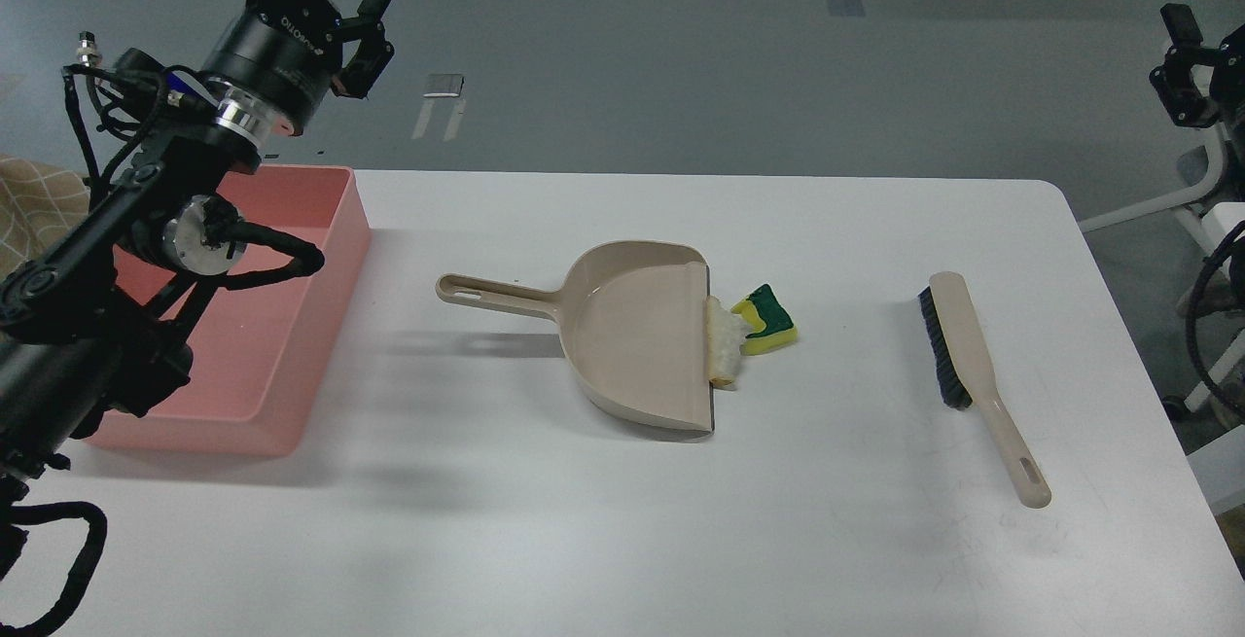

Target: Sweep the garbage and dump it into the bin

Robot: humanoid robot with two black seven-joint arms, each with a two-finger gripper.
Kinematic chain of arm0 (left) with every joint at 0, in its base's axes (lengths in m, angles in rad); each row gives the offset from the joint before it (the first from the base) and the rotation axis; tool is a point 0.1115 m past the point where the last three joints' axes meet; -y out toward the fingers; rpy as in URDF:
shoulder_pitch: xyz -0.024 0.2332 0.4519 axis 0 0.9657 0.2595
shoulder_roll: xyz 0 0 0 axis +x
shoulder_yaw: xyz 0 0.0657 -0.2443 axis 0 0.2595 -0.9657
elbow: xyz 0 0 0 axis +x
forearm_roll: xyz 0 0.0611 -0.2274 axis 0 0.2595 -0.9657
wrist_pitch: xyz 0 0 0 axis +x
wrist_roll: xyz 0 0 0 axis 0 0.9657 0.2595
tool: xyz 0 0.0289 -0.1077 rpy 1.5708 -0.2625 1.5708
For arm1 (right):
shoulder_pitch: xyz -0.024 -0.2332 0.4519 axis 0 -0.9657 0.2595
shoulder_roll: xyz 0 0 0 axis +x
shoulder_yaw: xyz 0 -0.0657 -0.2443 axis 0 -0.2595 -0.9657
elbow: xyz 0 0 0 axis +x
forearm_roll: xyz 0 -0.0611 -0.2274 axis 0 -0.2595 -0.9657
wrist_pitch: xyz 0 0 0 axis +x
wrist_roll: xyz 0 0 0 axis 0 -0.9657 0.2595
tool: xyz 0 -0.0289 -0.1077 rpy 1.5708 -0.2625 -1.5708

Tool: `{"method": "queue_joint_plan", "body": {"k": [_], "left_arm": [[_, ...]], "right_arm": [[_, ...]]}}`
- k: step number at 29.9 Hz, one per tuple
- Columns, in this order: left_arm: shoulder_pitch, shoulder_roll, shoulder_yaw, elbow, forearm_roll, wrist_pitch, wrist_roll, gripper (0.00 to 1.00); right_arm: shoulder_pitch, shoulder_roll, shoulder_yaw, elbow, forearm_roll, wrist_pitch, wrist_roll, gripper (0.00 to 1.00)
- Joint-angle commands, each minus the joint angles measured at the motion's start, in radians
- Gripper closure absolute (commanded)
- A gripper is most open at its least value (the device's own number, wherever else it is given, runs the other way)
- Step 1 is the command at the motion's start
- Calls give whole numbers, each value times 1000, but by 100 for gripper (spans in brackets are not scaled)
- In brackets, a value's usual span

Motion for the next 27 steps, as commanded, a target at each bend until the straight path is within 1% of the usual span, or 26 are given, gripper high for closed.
{"method": "queue_joint_plan", "body": {"k": [1,4,8,13,17,20,24,27], "left_arm": [[4,-11,1,12,-11,11,4,2],[-2,-31,1,53,-11,14,7,2],[-23,-57,7,78,-10,16,-4,2],[-42,-88,19,76,-5,8,7,2],[-40,-102,19,75,-5,11,8,2],[-40,-102,22,76,-2,28,7,2],[-40,-103,22,75,4,30,7,2],[-36,-100,33,60,35,31,-2,2]], "right_arm": [[3,2,2,2,0,-4,0,0],[9,1,7,-7,-2,-10,0,0],[10,-3,-2,-8,-6,10,2,0],[13,8,-27,-42,-11,4,3,0],[17,7,-41,-38,-9,5,6,0],[12,7,-41,-35,-9,8,6,0],[13,14,-42,-32,-9,8,8,0],[18,30,-42,-32,-9,7,8,0]]}}
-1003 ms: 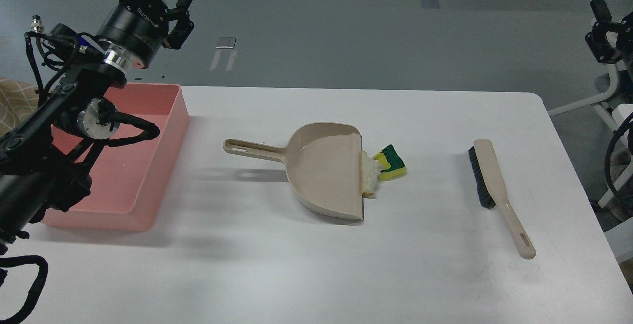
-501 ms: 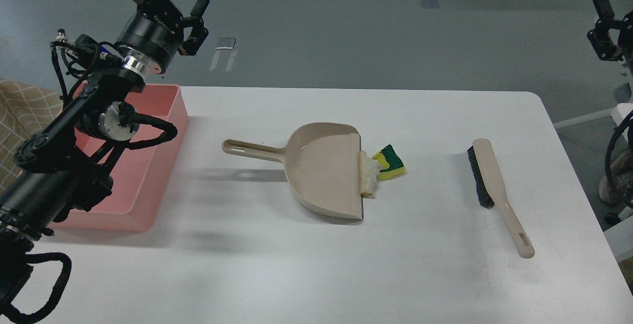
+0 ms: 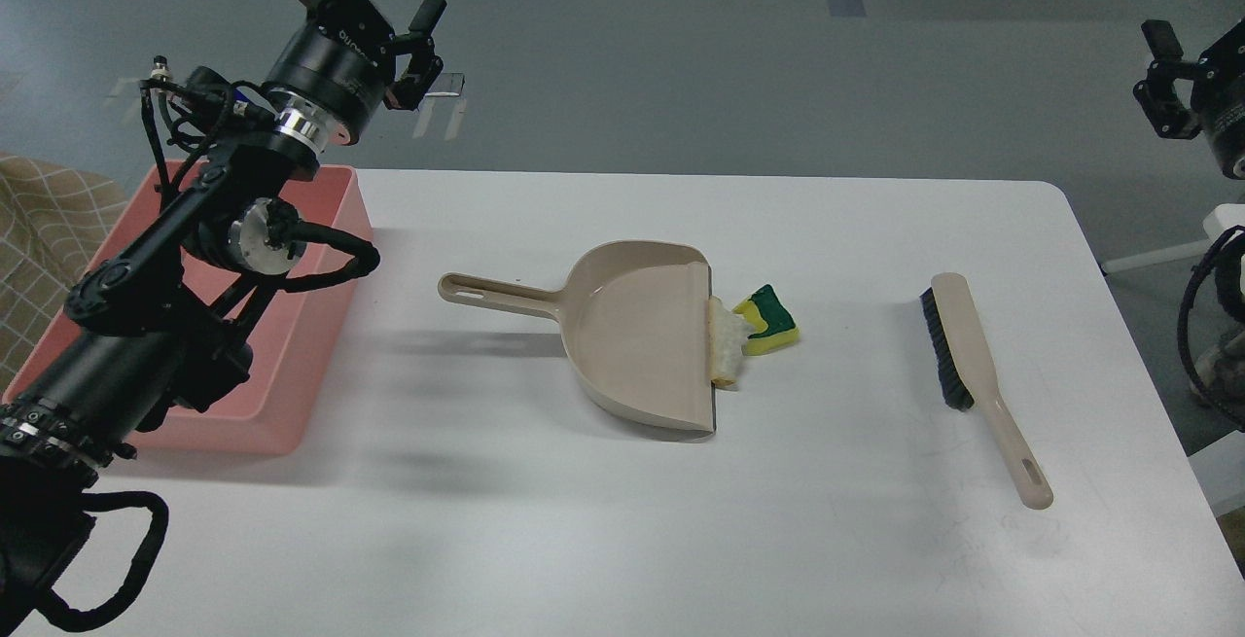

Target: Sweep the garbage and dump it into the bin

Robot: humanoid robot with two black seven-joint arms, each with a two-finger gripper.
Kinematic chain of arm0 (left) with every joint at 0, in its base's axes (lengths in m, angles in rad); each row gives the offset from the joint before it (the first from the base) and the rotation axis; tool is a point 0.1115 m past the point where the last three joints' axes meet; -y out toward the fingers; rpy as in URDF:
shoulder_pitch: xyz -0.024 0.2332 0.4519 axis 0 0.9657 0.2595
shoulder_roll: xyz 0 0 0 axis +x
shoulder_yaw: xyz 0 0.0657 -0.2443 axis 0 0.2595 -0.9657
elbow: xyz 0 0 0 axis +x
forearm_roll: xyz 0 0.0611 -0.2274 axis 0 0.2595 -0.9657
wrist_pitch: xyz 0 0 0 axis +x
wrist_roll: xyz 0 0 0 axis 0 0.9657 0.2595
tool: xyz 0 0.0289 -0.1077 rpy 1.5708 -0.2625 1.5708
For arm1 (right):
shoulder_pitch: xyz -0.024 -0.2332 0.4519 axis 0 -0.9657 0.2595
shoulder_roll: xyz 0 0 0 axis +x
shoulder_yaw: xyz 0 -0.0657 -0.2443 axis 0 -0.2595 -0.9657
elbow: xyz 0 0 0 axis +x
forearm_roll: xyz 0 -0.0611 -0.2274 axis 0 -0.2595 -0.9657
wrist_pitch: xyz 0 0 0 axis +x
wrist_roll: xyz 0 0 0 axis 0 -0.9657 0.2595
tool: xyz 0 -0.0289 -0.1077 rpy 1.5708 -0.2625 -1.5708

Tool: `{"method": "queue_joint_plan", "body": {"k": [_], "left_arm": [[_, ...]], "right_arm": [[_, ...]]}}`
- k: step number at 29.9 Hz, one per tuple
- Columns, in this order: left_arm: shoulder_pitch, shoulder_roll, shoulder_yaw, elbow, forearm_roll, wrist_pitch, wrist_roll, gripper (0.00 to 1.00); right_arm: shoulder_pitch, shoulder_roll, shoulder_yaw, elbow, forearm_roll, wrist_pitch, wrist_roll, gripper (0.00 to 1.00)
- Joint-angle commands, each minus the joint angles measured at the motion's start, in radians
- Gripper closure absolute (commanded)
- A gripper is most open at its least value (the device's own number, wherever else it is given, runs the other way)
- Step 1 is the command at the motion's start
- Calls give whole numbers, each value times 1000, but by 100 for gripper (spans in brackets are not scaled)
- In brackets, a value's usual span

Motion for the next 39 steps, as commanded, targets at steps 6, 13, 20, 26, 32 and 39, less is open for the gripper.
{"method": "queue_joint_plan", "body": {"k": [6,13,20,26,32,39], "left_arm": [[15,13,10,-54,54,4,-8,2],[58,81,109,-198,152,58,0,2],[164,211,191,-437,342,113,49,2],[296,237,191,-536,580,119,60,2],[423,210,192,-541,789,187,60,2],[555,214,192,-541,915,242,83,2]], "right_arm": [[0,15,0,1,-1,-1,-1,0],[3,9,0,2,0,-3,-1,0],[3,12,0,4,-1,-3,-1,0],[-2,15,0,2,-5,-7,-1,0],[-10,21,-2,2,-8,-14,-1,0],[-13,23,-2,2,-8,-14,-1,0]]}}
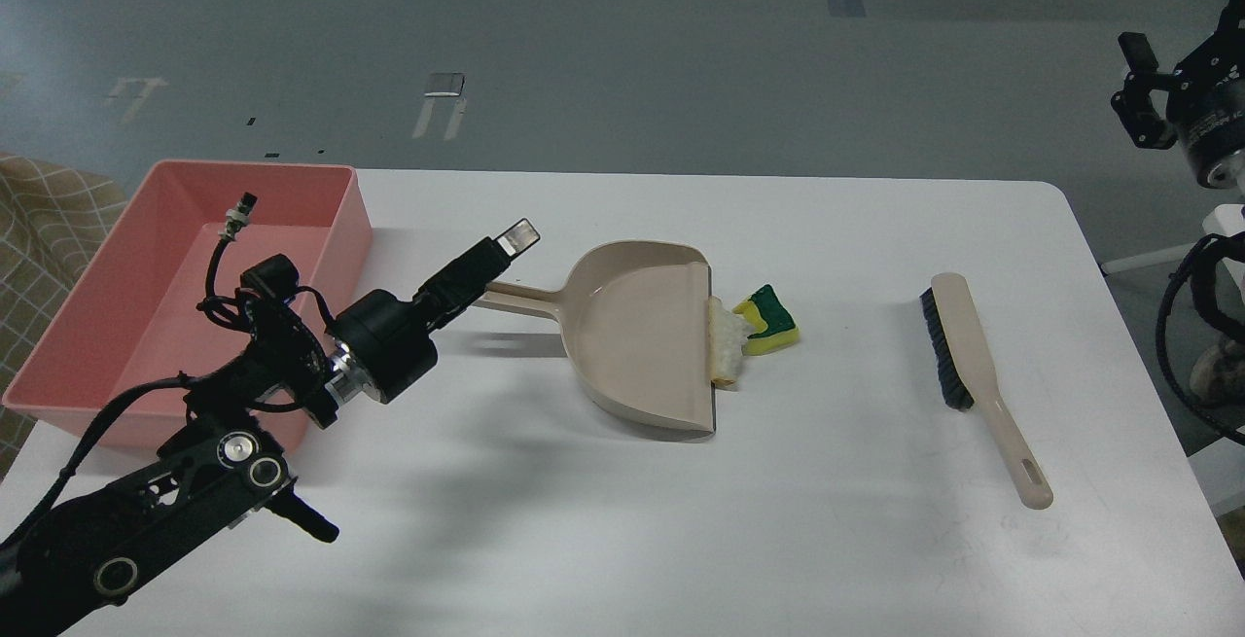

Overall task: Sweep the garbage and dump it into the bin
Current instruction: 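Reach the left gripper to the beige dustpan handle and grasp it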

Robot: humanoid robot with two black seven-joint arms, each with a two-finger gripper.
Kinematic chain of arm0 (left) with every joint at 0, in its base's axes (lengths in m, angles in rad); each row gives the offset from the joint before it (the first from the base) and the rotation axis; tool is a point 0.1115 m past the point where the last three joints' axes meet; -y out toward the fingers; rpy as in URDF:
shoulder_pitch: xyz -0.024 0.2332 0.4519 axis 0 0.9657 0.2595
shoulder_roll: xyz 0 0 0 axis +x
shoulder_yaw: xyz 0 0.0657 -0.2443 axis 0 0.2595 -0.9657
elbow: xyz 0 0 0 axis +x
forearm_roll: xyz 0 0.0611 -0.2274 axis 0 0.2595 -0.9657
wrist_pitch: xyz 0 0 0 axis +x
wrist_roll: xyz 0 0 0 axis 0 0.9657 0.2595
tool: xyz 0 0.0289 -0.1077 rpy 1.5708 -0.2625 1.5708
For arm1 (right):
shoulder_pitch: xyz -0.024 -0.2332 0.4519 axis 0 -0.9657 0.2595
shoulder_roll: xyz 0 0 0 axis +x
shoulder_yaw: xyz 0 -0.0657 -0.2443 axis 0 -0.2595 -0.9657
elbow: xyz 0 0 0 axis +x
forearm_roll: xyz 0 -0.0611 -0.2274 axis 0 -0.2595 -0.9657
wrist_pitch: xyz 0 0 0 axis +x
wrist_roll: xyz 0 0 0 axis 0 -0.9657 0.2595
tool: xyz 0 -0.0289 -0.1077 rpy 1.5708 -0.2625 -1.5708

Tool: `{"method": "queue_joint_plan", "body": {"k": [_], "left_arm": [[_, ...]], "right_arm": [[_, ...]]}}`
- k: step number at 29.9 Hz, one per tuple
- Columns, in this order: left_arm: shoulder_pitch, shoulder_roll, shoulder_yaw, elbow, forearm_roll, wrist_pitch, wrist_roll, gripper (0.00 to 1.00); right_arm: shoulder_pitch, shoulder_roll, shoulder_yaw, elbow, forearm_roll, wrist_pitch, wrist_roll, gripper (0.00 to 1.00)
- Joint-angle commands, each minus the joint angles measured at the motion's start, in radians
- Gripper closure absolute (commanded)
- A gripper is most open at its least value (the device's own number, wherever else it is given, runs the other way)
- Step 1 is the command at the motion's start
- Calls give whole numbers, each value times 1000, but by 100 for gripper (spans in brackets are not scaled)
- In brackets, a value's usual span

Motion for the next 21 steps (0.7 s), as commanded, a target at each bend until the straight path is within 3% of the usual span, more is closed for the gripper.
{"method": "queue_joint_plan", "body": {"k": [1,5,11,21], "left_arm": [[70,1,1,3,44,27,16,2],[101,-2,1,18,43,40,27,2],[95,-78,-1,174,41,86,33,2],[64,-155,-4,277,24,117,59,2]], "right_arm": [[-3,6,0,-2,-1,0,0,0],[-3,21,-2,-2,-3,-2,0,0],[-1,27,-12,-2,-3,-3,0,0],[-3,29,-12,-2,-3,-3,0,0]]}}
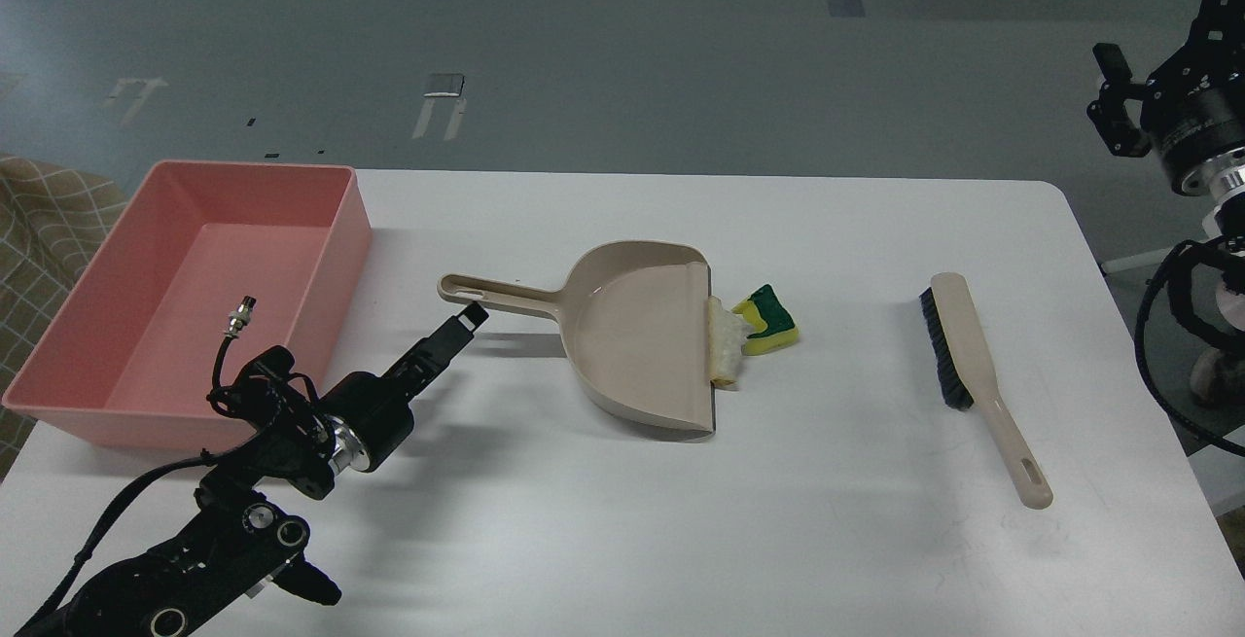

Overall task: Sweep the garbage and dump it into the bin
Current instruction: 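Reach the left gripper to the beige dustpan handle and grasp it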

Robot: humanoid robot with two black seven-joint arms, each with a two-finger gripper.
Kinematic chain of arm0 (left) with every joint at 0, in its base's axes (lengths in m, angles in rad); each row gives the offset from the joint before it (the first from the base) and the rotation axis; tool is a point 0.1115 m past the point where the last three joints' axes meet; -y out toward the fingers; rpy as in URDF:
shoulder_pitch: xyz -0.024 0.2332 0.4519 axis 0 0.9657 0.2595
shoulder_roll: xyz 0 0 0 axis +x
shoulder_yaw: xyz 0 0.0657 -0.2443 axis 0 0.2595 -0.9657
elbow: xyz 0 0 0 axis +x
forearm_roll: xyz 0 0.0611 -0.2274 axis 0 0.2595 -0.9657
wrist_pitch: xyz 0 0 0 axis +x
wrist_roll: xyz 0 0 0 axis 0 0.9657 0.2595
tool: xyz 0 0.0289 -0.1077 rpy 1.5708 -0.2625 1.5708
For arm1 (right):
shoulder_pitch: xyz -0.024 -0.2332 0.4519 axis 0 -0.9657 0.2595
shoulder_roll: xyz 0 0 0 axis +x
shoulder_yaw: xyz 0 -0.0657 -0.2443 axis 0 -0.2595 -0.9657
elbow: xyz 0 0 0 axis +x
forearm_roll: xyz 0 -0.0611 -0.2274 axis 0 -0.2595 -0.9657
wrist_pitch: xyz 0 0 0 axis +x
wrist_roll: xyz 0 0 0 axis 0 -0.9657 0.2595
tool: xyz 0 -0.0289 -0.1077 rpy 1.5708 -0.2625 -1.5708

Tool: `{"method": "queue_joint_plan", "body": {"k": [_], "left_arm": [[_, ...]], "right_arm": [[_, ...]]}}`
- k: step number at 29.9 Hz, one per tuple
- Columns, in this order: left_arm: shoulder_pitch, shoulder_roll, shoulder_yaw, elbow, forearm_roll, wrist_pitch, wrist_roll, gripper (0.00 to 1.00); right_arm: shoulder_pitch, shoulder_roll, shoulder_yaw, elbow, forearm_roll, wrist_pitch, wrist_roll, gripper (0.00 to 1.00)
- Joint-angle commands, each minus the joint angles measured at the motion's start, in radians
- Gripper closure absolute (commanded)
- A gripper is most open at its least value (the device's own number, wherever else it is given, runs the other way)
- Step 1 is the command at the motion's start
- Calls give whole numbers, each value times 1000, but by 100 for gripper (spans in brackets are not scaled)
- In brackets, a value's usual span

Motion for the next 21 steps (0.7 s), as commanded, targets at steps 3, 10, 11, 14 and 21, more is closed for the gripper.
{"method": "queue_joint_plan", "body": {"k": [3,10,11,14,21], "left_arm": [[-38,-56,-1,59,-12,27,18,2],[-82,-90,0,77,-34,34,24,2],[-90,-96,0,86,-34,34,25,2],[-104,-104,0,103,-35,32,25,3],[-125,-116,0,148,-38,31,36,10]], "right_arm": [[-3,1,0,0,0,0,0,0],[-2,-1,0,0,0,0,0,0],[-3,-1,0,0,0,0,0,0],[-1,-1,0,0,0,0,0,0],[0,-1,0,0,0,0,0,0]]}}
